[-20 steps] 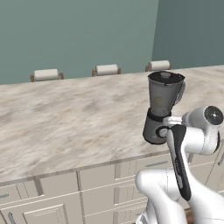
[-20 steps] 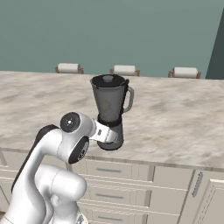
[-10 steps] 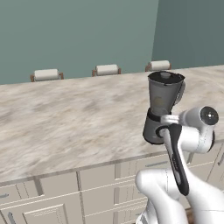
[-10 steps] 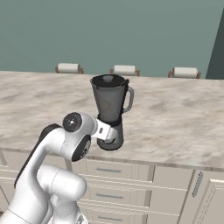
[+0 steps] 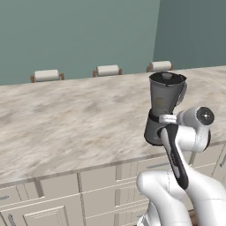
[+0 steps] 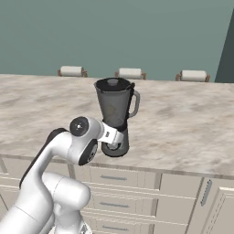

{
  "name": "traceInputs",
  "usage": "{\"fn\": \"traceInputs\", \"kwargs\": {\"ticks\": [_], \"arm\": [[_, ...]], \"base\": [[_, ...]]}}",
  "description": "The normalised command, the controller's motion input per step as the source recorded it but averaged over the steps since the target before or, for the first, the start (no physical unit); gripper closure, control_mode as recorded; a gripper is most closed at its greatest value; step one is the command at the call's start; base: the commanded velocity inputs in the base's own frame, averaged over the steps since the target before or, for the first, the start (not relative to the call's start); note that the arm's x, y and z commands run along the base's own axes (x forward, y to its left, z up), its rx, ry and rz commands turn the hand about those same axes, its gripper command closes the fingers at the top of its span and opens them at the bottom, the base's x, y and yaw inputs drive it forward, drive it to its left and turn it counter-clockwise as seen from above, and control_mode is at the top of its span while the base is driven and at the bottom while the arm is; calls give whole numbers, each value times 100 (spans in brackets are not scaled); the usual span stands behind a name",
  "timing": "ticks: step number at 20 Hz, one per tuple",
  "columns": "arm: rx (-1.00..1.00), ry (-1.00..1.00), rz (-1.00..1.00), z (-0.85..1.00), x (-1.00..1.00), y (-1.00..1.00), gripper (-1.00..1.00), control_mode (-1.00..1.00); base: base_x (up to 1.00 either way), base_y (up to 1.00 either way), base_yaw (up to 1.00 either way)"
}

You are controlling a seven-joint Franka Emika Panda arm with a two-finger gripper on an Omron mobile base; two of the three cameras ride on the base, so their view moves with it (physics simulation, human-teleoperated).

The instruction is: Grab the garlic and lemon from the fridge, place them in the blender, close the lid, and turn on the blender to create a marinade.

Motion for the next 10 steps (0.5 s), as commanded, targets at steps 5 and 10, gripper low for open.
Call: {"fn": "traceInputs", "kwargs": {"ticks": [5, 10], "arm": [[0, 0, 0, -8, 9, 0, 100, -100], [0, 0, 0, -4, 16, 0, 100, -100]], "base": [[0, 0, 0], [0, 0, 0]]}}
